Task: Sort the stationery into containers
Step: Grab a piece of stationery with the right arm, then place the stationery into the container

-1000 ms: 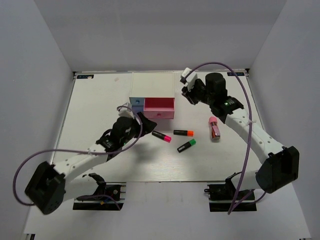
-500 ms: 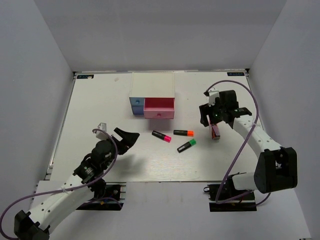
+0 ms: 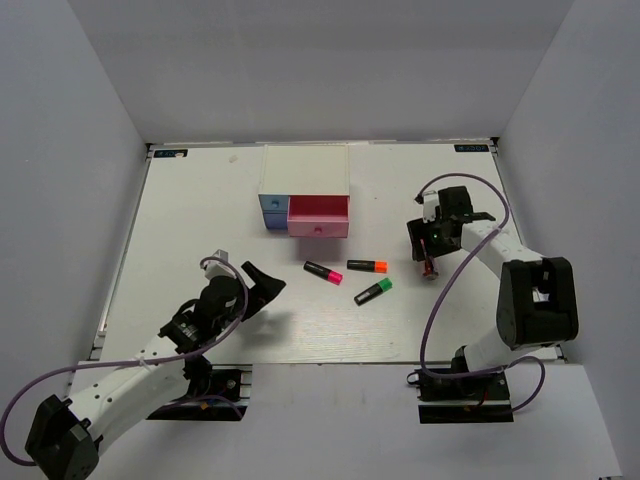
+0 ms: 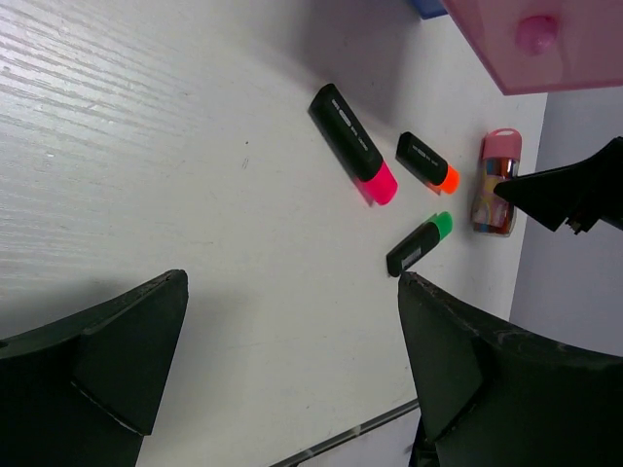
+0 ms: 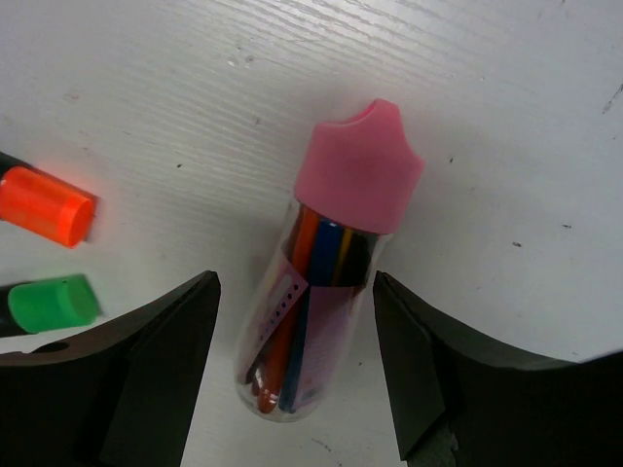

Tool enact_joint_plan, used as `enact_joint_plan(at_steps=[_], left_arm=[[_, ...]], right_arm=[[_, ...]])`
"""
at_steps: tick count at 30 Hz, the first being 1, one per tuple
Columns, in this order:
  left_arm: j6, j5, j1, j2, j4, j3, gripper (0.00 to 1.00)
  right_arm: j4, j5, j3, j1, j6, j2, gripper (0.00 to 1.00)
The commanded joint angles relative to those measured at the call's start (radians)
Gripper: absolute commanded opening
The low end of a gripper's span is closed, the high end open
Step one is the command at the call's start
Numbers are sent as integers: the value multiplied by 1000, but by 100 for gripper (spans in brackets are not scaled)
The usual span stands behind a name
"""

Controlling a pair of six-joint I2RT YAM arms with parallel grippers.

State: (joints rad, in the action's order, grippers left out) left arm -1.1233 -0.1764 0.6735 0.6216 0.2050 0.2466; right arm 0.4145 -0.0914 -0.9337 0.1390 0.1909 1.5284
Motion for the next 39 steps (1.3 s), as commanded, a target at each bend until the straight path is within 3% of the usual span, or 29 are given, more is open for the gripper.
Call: enact_joint_plan(at_steps=[1, 9, 20, 22, 29, 35, 39], left_arm=[[-1, 31, -2, 1, -13, 36, 100], [-1, 31, -2, 1, -45, 26, 100], [-1, 40, -2, 44, -91, 8, 100], [-1, 40, -2, 44, -101, 8, 100], [-1, 58, -2, 53, -147, -12, 100], [8, 68, -2, 84, -179, -21, 100], [8, 89, -2, 119, -229, -21, 100]], right_arm=[[-17, 18, -4, -7, -10, 24, 70], [-34, 21, 1, -18, -28, 73, 63], [13, -120, -20, -30, 44, 49, 32], [26, -183, -43, -30, 79, 23, 24], [12, -415, -126, -24, 191, -145, 13], [-51, -589, -230, -7, 272, -217, 10], [-54, -795, -326, 39, 386, -179, 10]])
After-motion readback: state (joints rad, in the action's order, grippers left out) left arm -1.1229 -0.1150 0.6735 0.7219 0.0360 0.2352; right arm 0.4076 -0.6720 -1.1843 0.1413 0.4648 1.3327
